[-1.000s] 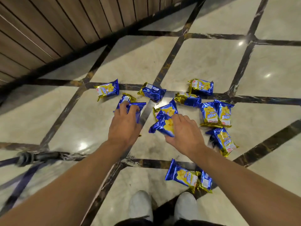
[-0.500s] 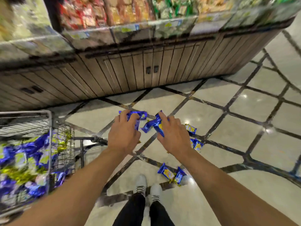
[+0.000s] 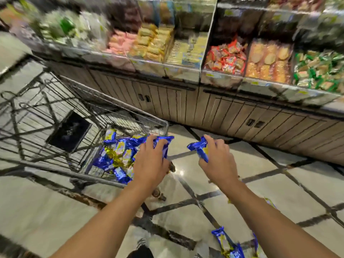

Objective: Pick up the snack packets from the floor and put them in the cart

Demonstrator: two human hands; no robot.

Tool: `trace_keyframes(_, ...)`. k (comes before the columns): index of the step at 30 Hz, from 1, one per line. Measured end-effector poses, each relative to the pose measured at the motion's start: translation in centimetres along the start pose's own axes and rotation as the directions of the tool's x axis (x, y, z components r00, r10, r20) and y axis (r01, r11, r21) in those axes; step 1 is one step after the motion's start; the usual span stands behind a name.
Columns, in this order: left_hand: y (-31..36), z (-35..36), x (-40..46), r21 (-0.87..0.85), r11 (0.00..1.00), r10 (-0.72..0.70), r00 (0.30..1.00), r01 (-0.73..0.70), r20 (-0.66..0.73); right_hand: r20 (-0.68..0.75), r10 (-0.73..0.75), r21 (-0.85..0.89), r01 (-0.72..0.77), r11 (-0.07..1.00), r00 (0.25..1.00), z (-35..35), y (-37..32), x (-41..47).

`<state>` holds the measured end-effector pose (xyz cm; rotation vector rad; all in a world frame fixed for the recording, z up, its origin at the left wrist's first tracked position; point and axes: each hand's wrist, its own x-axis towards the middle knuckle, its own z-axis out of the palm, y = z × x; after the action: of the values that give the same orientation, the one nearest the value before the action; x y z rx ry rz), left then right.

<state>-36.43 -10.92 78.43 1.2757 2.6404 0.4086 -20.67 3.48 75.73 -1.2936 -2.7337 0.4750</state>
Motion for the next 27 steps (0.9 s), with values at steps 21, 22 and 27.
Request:
trace_keyframes(21,-30.5,-6.4,7.0,-0.09,0.976,-0.19,0.979,0.196,0.071,0.141,-0.031,0.083,0.019,0.996,0.989,13.9,-29.2,8.9)
trace_keyframes(22,-31.0,-6.2,7.8,-0.082,0.978,-0.185,0.98,0.191,0.076,0.149,-0.031,0.099,0.016,0.995,0.988,14.8,-29.6,9.7)
trace_keyframes(27,-34.9,-4.0,12.8,-0.051,0.983,-0.17,0.979,0.177,0.116,0.243,-0.045,0.107,0.02,0.994,0.969,20.1,-31.6,14.0)
